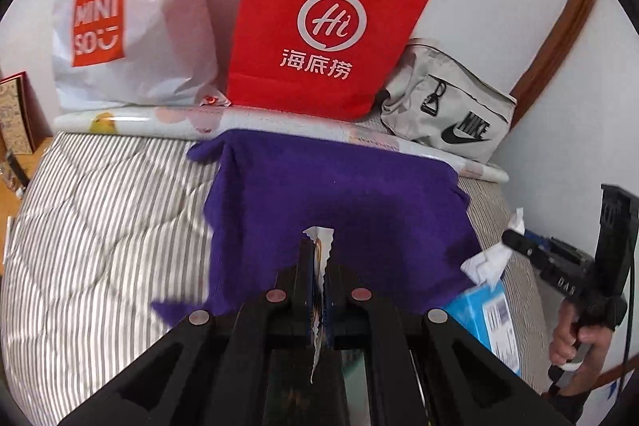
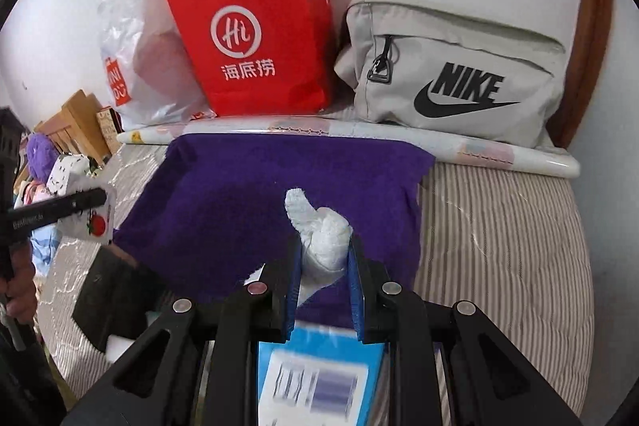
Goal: Organize soft objects
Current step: 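Carry the packet and cloth onto the purple towel and open both tools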
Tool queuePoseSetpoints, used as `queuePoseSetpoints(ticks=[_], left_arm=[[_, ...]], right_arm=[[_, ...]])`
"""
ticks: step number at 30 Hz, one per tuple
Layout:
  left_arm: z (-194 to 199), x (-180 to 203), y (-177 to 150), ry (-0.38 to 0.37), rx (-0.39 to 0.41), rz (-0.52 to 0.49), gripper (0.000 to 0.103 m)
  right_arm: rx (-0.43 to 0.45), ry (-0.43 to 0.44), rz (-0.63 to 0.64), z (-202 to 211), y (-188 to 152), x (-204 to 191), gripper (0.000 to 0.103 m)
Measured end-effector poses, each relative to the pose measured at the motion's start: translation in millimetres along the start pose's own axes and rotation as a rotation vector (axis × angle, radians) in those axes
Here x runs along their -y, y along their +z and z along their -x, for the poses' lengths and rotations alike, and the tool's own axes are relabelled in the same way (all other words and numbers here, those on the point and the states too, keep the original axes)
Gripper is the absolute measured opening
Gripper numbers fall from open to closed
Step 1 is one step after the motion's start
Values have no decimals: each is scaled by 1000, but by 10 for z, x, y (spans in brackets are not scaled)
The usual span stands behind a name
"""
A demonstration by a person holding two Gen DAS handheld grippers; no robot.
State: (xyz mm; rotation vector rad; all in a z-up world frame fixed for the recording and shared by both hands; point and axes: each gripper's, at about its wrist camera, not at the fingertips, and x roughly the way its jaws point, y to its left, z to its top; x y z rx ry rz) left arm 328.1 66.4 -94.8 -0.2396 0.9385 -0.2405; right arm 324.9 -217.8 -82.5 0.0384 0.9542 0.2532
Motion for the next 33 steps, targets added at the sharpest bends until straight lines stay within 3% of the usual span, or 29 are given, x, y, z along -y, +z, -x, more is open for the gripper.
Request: queuePoseSetpoints(ticks=[9, 11, 23, 25, 26, 28, 30, 33], left_arm=[[-689, -76, 419, -6, -94, 16, 5], [-798, -74, 475, 33, -103, 0, 5], [-1218, -169, 657, 18, -172, -5, 5], [-1263, -197, 669, 23, -190, 0, 10], [-1278, -213, 672, 23, -197, 3, 19], [-1289, -219, 660, 37, -199, 3, 35], [-1258, -226, 648, 78, -188, -9, 61], [-1126, -195, 618, 122, -143, -44, 63]], right_arm=[[-81, 16, 31, -595, 141, 59, 22], [-101, 21, 37, -696, 157, 56, 22], [-176, 11, 39, -1008, 149, 109, 23], [-188, 14, 34, -1028, 151, 125, 23], [-188, 11, 37, -1031, 152, 124, 25], [-192, 6, 51, -1031, 150, 111, 35], [-185, -3, 54, -1021, 153, 107, 59], [-154, -10, 50, -934, 144, 126, 64]])
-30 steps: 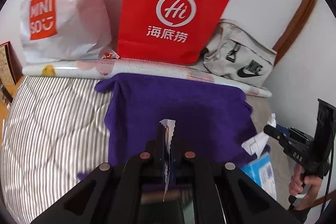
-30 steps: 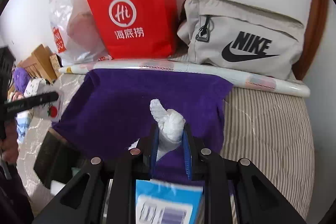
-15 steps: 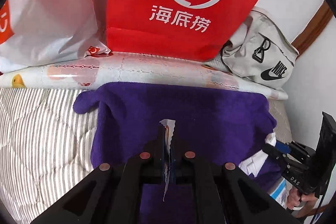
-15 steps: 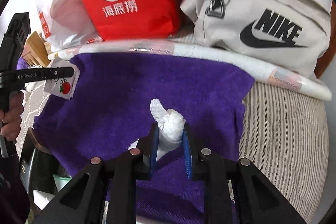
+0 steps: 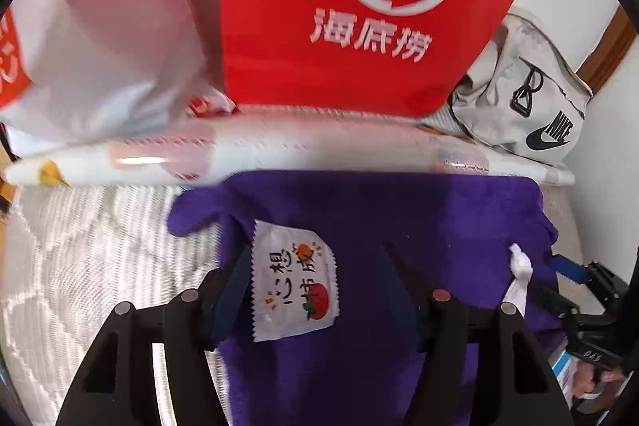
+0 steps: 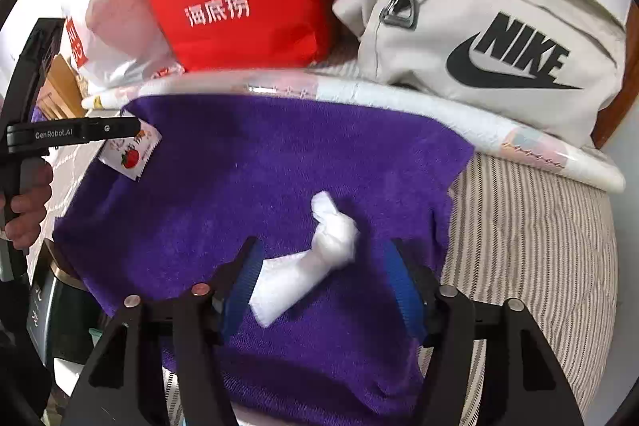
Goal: Organize soft objects
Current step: 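Carry the packet and cloth onto the purple towel and open both tools, then withdraw both tools from the towel back toward the yellow pouch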
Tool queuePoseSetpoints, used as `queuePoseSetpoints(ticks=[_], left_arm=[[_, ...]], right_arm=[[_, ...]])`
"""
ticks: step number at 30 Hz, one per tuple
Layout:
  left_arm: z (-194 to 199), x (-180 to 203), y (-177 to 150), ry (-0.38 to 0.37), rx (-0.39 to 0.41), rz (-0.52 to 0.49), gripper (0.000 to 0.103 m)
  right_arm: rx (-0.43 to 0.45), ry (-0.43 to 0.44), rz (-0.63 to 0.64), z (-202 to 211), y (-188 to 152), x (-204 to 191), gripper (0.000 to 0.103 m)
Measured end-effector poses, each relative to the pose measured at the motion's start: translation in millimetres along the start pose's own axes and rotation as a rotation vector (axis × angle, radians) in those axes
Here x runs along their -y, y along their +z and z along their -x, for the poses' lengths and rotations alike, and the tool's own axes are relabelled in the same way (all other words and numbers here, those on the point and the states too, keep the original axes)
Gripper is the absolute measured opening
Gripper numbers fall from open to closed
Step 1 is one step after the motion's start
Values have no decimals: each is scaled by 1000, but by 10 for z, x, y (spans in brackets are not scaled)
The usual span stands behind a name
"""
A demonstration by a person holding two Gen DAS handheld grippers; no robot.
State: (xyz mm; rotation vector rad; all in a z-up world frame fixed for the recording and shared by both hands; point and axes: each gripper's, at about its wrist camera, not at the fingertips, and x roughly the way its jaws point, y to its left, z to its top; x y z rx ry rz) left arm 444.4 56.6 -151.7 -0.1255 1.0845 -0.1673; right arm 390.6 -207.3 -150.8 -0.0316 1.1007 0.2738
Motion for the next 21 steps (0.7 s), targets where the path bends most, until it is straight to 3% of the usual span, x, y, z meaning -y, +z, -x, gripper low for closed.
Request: queuePoseSetpoints(ticks=[7, 10, 13, 16, 21], left_arm=[[385, -12, -138, 35, 68, -14, 63], [644, -19, -268, 37, 131, -22, 63], [864, -22, -425, 47, 156, -9, 63], [1075, -15, -638, 22, 180, 17, 63], [1395, 109, -1028, 42, 171, -26, 63]], right_arm=[[33, -46, -27, 226, -78, -14, 66], [58, -92, -23, 388, -154, -68, 73], [86, -124, -27, 585, -242, -128, 75], [113, -111, -9, 811, -368, -200, 75], [129, -72, 9, 1130, -637, -337, 75]])
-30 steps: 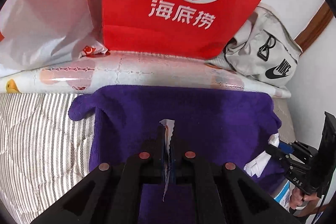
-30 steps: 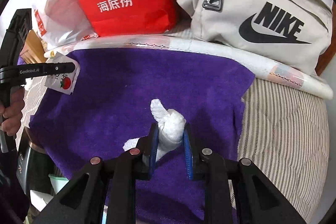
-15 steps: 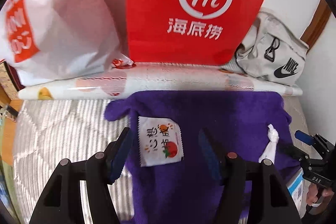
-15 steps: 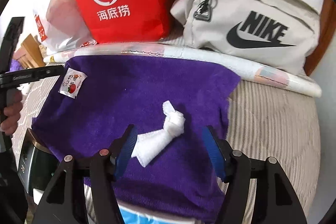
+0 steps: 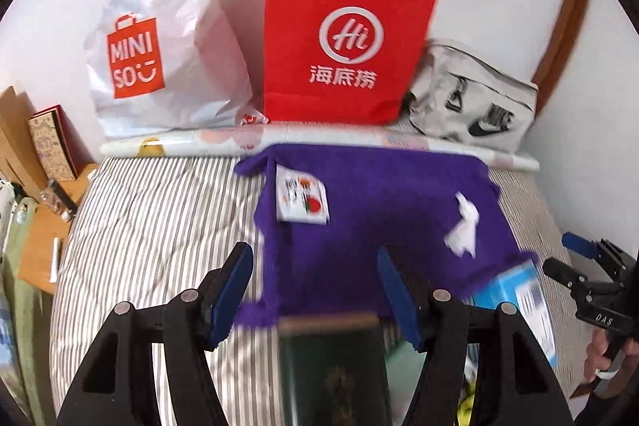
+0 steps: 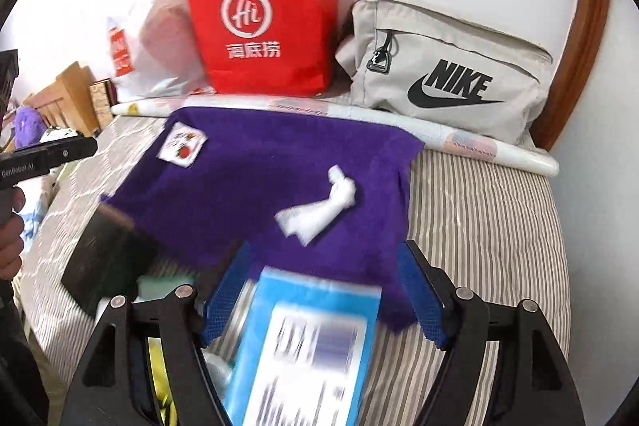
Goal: Organize soft objects
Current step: 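Withdraw both tools from the towel back toward the yellow pouch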
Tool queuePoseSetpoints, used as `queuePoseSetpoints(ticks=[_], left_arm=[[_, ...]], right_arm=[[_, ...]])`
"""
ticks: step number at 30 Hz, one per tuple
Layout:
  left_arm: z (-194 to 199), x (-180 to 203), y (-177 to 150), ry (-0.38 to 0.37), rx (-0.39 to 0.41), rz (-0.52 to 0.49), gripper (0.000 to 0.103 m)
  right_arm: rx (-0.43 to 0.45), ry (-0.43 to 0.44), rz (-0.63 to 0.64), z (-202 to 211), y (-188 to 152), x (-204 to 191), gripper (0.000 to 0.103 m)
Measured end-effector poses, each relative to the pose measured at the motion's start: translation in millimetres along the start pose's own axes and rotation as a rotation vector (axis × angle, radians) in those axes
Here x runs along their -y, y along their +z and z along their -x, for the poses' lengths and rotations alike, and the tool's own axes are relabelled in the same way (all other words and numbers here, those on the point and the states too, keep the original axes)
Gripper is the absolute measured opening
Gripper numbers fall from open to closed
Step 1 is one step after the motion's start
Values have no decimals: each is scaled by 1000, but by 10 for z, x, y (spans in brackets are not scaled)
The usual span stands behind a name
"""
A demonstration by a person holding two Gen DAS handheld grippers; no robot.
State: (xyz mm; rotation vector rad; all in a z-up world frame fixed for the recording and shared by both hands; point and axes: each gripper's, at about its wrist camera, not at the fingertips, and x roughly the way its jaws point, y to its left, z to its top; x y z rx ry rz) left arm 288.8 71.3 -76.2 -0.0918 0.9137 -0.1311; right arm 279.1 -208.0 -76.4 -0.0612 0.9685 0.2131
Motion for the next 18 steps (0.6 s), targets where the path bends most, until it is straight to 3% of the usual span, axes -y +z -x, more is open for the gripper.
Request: queuePoseSetpoints(ticks=[8, 14, 18], left_arm=[[539, 196, -720, -69, -5, -15, 63], [610, 336, -1249, -62, -36, -46, 63], [619, 381, -1512, -99, -62, -46, 63]], right_arm=[[22, 38, -23, 472, -551, -192, 75], [13, 71, -11, 663, -966, -442, 75], [20, 87, -22, 730, -1213, -538, 75]])
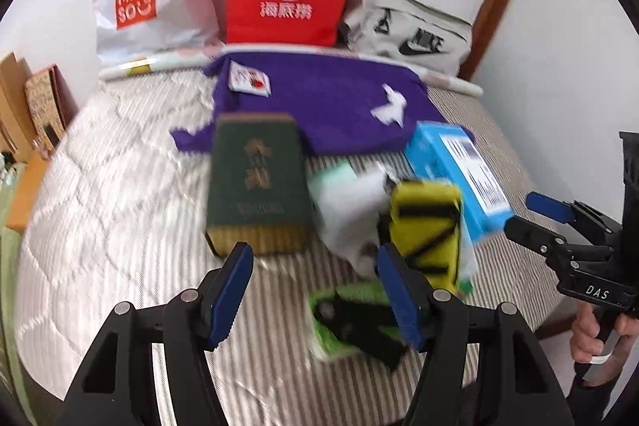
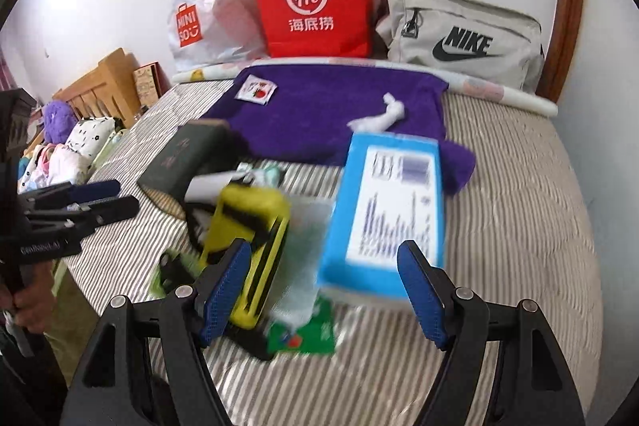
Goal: Organize soft objects
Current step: 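Withdraw both tools from the towel back toward the yellow pouch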
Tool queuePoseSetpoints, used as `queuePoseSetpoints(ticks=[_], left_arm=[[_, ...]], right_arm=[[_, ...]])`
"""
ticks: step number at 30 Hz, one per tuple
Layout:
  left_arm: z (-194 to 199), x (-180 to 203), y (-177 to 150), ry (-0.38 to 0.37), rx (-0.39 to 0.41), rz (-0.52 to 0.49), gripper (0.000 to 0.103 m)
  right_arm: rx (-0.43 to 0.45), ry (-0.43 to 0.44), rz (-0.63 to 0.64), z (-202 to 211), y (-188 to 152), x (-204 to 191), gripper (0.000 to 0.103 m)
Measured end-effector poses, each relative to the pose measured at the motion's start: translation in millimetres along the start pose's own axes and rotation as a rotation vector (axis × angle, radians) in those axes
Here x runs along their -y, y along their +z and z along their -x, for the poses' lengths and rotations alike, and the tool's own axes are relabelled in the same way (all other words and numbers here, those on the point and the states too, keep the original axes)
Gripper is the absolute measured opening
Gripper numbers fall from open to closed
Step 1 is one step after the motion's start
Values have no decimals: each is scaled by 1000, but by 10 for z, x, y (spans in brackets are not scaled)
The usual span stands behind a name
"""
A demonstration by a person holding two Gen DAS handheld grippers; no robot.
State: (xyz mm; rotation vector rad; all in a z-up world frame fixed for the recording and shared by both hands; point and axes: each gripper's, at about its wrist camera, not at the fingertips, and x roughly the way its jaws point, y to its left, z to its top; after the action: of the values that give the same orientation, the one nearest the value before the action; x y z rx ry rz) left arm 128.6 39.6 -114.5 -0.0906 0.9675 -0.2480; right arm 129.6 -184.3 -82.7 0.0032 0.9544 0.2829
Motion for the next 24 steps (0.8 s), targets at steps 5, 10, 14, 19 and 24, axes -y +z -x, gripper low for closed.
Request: queuePoseSetpoints(ticks=[5, 10, 14, 19, 24], left_arm=[[-65, 43, -286, 8, -30, 12, 63], [-14, 216, -510, -54, -24, 0, 61], [-101, 357, -555, -45, -36, -19, 58], [-366, 386, -575, -31, -95, 7, 40], [-418, 418, -541, 2, -74, 10, 40]], right_arm=[[1, 2, -15, 18, -259, -41, 75], [-2, 22, -56, 40, -451, 23, 75], [-3, 38, -86, 52, -548, 90, 75], [-5, 46, -102, 57, -653, 160, 75], [-9, 45, -125, 48, -709, 239, 75]])
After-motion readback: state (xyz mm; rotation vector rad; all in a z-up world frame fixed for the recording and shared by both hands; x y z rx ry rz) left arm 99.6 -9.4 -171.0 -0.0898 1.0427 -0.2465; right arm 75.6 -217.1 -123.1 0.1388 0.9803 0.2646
